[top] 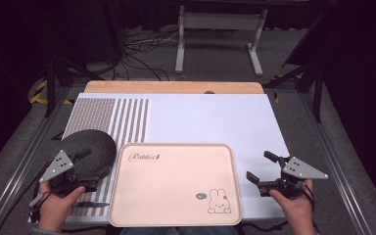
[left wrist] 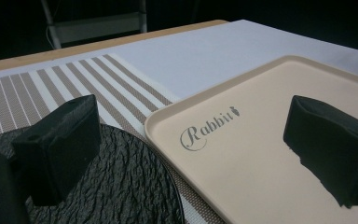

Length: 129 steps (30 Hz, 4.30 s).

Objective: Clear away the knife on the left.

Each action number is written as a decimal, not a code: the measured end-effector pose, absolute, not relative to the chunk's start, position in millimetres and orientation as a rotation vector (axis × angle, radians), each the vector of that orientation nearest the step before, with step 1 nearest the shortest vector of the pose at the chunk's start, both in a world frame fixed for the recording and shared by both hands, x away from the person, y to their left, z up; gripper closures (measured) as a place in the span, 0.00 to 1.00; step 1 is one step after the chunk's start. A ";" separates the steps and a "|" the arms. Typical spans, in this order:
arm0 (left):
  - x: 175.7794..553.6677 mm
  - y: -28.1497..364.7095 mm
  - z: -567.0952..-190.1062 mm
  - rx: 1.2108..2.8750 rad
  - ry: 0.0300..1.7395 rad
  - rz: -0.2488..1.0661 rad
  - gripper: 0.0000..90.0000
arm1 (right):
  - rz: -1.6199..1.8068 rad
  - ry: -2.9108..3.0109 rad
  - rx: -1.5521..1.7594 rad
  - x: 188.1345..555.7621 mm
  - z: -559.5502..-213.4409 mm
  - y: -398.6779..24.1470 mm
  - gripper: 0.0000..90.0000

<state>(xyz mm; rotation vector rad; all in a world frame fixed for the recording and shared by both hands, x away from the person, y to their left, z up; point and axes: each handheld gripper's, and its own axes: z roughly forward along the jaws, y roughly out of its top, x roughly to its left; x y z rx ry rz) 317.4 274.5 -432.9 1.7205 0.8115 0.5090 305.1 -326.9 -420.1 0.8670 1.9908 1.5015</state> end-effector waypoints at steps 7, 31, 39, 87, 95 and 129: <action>317.6 274.6 -433.0 1.722 0.816 0.502 0.06 | 1.507 1.991 0.868 305.0 -420.0 -326.7 0.04; 315.2 278.6 -415.7 1.974 0.734 0.432 0.11 | 1.532 1.997 0.863 305.9 -421.0 -326.9 0.05; 317.8 285.9 -408.6 2.110 0.714 0.393 0.14 | 1.536 2.008 0.863 306.7 -422.8 -325.4 0.05; 303.4 315.1 -411.0 2.730 0.454 0.151 0.26 | 1.532 2.053 0.844 308.3 -426.8 -321.8 0.04; 305.6 319.8 -411.9 2.831 0.384 0.093 0.32 | 1.533 2.058 0.838 307.5 -426.9 -321.4 0.04; 313.1 307.4 -425.1 3.188 0.099 0.061 0.86 | 1.536 2.071 0.832 304.7 -427.4 -322.9 0.04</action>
